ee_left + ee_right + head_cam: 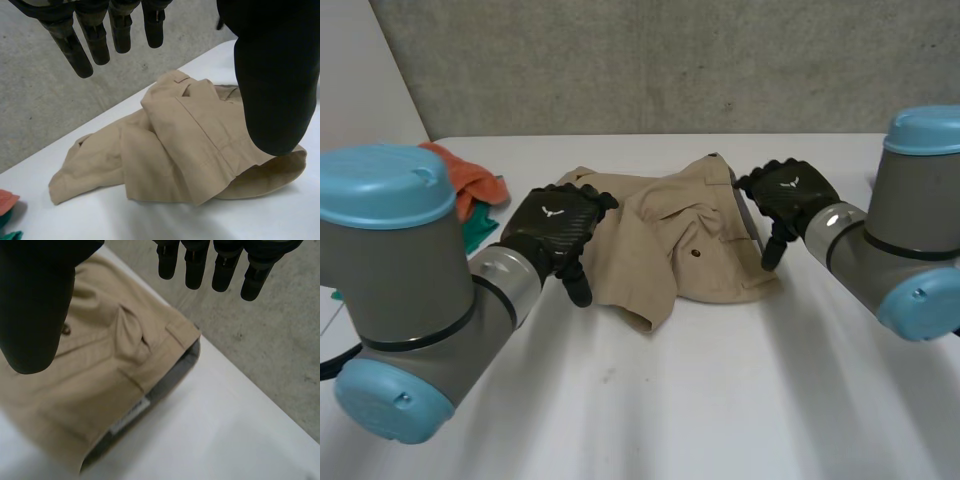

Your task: Fold the laundry.

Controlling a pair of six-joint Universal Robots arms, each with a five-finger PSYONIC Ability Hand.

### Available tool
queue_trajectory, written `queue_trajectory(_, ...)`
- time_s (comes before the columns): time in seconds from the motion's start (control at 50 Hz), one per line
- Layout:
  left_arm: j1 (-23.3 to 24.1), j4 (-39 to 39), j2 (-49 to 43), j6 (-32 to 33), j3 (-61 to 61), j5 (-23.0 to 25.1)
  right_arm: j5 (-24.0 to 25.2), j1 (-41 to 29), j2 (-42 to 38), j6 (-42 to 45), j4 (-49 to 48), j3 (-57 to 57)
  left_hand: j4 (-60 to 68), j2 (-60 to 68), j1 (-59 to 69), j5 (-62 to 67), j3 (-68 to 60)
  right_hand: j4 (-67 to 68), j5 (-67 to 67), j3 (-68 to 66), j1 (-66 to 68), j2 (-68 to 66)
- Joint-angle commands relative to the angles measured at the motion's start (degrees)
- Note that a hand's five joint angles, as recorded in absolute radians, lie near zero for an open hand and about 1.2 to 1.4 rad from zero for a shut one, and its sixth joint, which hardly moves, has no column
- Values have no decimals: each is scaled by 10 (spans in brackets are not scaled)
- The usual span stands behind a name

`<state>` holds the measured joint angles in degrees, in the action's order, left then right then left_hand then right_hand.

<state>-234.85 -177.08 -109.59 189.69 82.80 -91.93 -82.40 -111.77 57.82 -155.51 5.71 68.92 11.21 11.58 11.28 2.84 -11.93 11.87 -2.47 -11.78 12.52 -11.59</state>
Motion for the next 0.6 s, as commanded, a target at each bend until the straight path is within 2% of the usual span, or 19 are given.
queue_trajectory(0.02, 27, 10, -82, -5, -68, -35, 19, -7, -86, -71, -18, -119, -12, -16, -13, -28, 19, -19, 25, 18, -25, 16)
queue_trajectory(0.1, 46, 23, -139, 1, -119, -57, 27, -12, -153, -96, -17, -209, -9, -12, -9, -25, 16, -19, 25, 18, -25, 16)
queue_trajectory(0.16, 56, 27, -173, 15, -152, -68, 29, -13, -200, -109, -14, -266, 69, 65, 68, 53, -62, -2, 8, 1, -8, -1)
queue_trajectory(0.26, 70, 38, -254, 56, -226, -96, 36, -16, -305, -129, 11, -397, 93, 89, 92, 76, -85, 70, -64, -71, 64, -73)
queue_trajectory(0.36, 82, 56, -298, 79, -280, -113, 47, -18, -383, -148, 34, -496, 94, 91, 94, 78, -87, 129, -123, -130, 123, -132)
queue_trajectory(0.4, 82, 67, -316, 86, -305, -118, 52, -16, -413, -157, 40, -533, 133, 129, 132, 117, -126, 160, -154, -160, 153, -162)
queue_trajectory(0.48, 76, 85, -336, 83, -336, -125, 50, -20, -445, -160, 40, -569, 257, 253, 256, 241, -250, 195, -189, -196, 188, -198)
queue_trajectory(0.54, 70, 89, -344, 81, -345, -125, 51, -25, -455, -160, 36, -578, 432, 428, 431, 416, -425, 198, -192, -199, 192, -201)
queue_trajectory(0.56, 67, 89, -345, 81, -345, -127, 50, -28, -455, -160, 34, -581, 547, 544, 547, 531, -540, 200, -194, -201, 194, -203)
queue_trajectory(0.6, 63, 90, -343, 79, -345, -127, 50, -31, -456, -160, 33, -583, 669, 665, 668, 653, -662, 202, -196, -203, 195, -204)
